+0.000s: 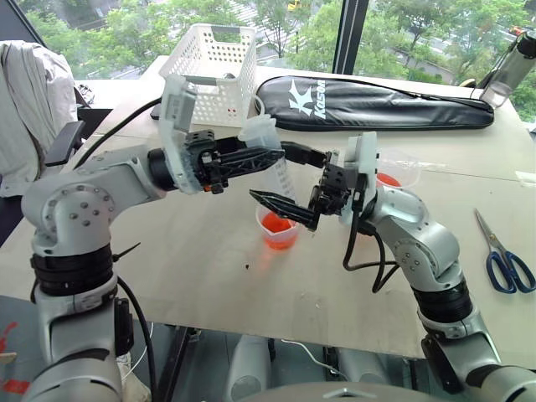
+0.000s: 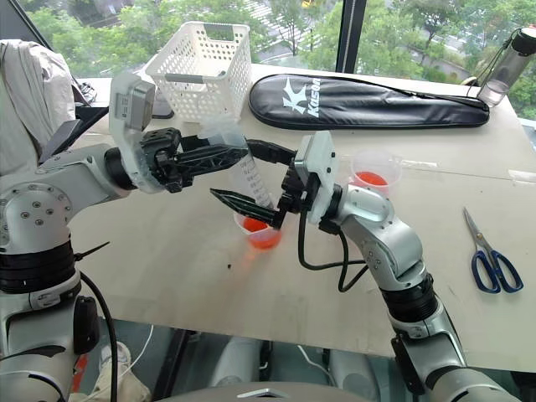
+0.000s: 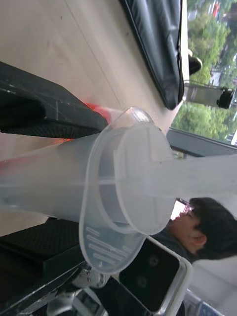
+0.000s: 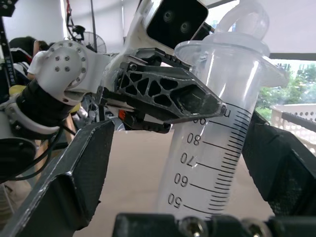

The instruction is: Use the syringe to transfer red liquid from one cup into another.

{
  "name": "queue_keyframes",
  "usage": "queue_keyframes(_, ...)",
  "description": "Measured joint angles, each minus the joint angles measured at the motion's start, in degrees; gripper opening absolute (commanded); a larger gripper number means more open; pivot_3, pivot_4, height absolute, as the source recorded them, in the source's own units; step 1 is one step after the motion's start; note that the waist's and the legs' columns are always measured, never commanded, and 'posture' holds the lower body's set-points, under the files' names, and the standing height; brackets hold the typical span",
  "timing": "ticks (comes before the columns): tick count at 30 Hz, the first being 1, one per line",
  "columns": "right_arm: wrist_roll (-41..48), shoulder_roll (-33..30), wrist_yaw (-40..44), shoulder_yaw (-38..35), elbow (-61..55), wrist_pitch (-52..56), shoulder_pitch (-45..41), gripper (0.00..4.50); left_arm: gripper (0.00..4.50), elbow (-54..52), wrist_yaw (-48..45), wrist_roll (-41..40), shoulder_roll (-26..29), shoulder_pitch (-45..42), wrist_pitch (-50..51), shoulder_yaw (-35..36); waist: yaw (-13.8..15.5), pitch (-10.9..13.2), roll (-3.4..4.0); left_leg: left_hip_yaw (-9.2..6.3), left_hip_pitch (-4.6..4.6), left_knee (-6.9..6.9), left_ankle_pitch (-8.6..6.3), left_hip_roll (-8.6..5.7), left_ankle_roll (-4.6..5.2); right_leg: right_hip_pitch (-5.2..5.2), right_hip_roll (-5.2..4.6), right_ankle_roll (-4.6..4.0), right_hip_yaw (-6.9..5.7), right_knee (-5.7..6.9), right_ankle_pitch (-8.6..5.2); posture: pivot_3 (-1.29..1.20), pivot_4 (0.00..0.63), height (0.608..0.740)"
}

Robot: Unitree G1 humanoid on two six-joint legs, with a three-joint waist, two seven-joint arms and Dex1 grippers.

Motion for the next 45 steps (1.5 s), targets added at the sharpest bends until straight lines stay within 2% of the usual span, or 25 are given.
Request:
queue_keyframes(5,2.41,-7.68,-1.41,-9.99,-2.68,2.31,4.74,4.5,1.59,9.73,1.56,0.03,9.25,0.05,1.36,9.48,-0.14,0.04,-0.02,0.03,0.04,-0.03,0.0,0.01,0.0,-0.02,0.01,-0.05,0.0,-0.02,-0.04,0.0,0.15,0.724)
queue_keyframes(9,5.85,-12.57,-0.44,-12.53,-8.53,4.49,8.77,4.5,1.59,16.99,0.14,1.59,14.57,-0.19,3.37,10.44,0.06,0.05,-0.03,-0.01,0.04,-0.13,0.0,0.01,0.0,-0.03,0.0,-0.09,-0.08,-0.04,-0.08,0.0,0.15,0.724)
queue_keyframes(12,8.38,-23.27,3.48,-18.12,-12.23,7.14,16.56,4.5,1.59,21.31,-4.48,6.51,21.39,0.46,5.15,5.28,0.5,0.16,-0.16,0.08,-0.02,-0.13,-0.01,-0.05,-0.01,0.0,-0.15,-0.29,-0.11,-0.23,-0.19,0.0,0.15,0.724)
queue_keyframes(15,9.02,-28.49,5.37,-22.5,-13.52,8.07,20.59,4.5,1.59,21.74,-7.45,10.25,23.21,0.14,6.02,-0.76,0.56,0.18,-0.17,0.14,-0.01,-0.13,-0.01,-0.05,-0.01,0.0,-0.2,-0.3,-0.09,-0.31,-0.19,0.0,0.15,0.724)
queue_keyframes(16,9.04,-32.31,7.3,-25.17,-15.18,8.1,24.8,4.5,1.59,21.81,-9.29,13.09,23.83,0.16,7.06,-6.59,0.79,0.18,-0.18,0.13,0.0,-0.13,-0.01,-0.05,-0.01,0.0,-0.18,-0.3,-0.1,-0.31,-0.2,0.0,0.15,0.724)
queue_keyframes(19,9.29,-34.28,9.09,-28.97,-16.17,8.09,29.35,4.5,1.59,22.69,-11.84,16.45,23.92,-0.12,7.55,-12.95,0.87,0.22,-0.29,0.1,-0.01,-0.13,-0.01,0.0,-0.01,-0.01,-0.13,-0.31,-0.12,-0.3,-0.2,0.0,0.15,0.724)
queue_keyframes(24,12.58,-35.74,11.89,-39.02,-20.04,7.75,38.08,4.5,1.59,30.94,-17.41,23.96,18.91,-9.18,7.89,-23.53,1.52,0.23,-0.32,0.05,-0.03,-0.09,-0.01,-0.02,0.0,0.01,-0.08,-0.25,-0.12,-0.27,-0.25,0.0,0.15,0.724)
queue_keyframes(33,15.06,-35.76,10.64,-42.09,-24.84,7.65,42.55,4.5,1.59,42.62,-23.02,34.74,9.26,-17.29,4.29,-32.65,1.2,0.22,-0.36,0.06,-0.04,-0.04,-0.01,-0.03,0.01,0.02,-0.08,-0.26,-0.07,-0.27,-0.23,0.0,0.15,0.724)
queue_keyframes(35,15.16,-35.66,9.75,-42.11,-25.3,7.61,43.07,4.5,2.63,45.99,-23.75,36.96,6.82,-18.03,2.59,-33.46,1.08,0.21,-0.34,0.04,-0.03,-0.04,-0.01,-0.02,0.01,0.01,-0.05,-0.26,-0.07,-0.24,-0.23,0.0,0.15,0.724)
queue_keyframes(36,15.17,-35.64,9.52,-42.11,-25.53,7.57,43.26,4.5,2.84,46.61,-23.69,37.79,6.41,-18.0,1.98,-33.94,0.98,0.2,-0.34,0.02,-0.02,-0.04,-0.01,-0.01,0.01,0.01,-0.03,-0.26,-0.08,-0.23,-0.23,0.0,0.15,0.724)
queue_keyframes(37,15.15,-35.34,9.25,-42.1,-25.86,7.15,44.09,4.5,3.37,47.28,-23.07,39.35,5.87,-17.14,1.7,-34.14,0.82,0.21,-0.34,-0.01,-0.04,-0.06,-0.01,0.0,0.01,0.0,-0.01,-0.26,-0.08,-0.22,-0.23,0.0,0.15,0.724)
queue_keyframes(40,14.6,-34.63,9.07,-42.11,-25.67,6.83,46.42,4.5,4.42,44.48,-22.53,39.06,5.97,-14.6,3.01,-31.38,0.67,0.21,-0.36,-0.05,-0.06,-0.06,-0.01,0.0,0.01,0.01,-0.02,-0.28,-0.1,-0.18,-0.22,0.0,0.15,0.724)
queue_keyframes(43,13.59,-34.0,9.21,-42.19,-25.18,5.94,48.36,4.5,4.42,39.34,-19.19,37.83,6.15,-10.73,5.48,-25.91,0.4,0.21,-0.37,-0.02,-0.04,-0.02,-0.01,0.0,0.01,0.02,-0.04,-0.25,-0.07,-0.18,-0.23,0.0,0.15,0.724)
queue_keyframes(45,12.99,-33.34,9.34,-42.39,-23.92,5.58,49.98,4.5,4.42,33.35,-15.06,36.96,6.49,-5.86,5.56,-19.75,0.08,0.21,-0.37,0.0,-0.03,0.0,-0.01,0.0,0.01,0.02,-0.07,-0.26,-0.05,-0.14,-0.22,0.0,0.15,0.724)
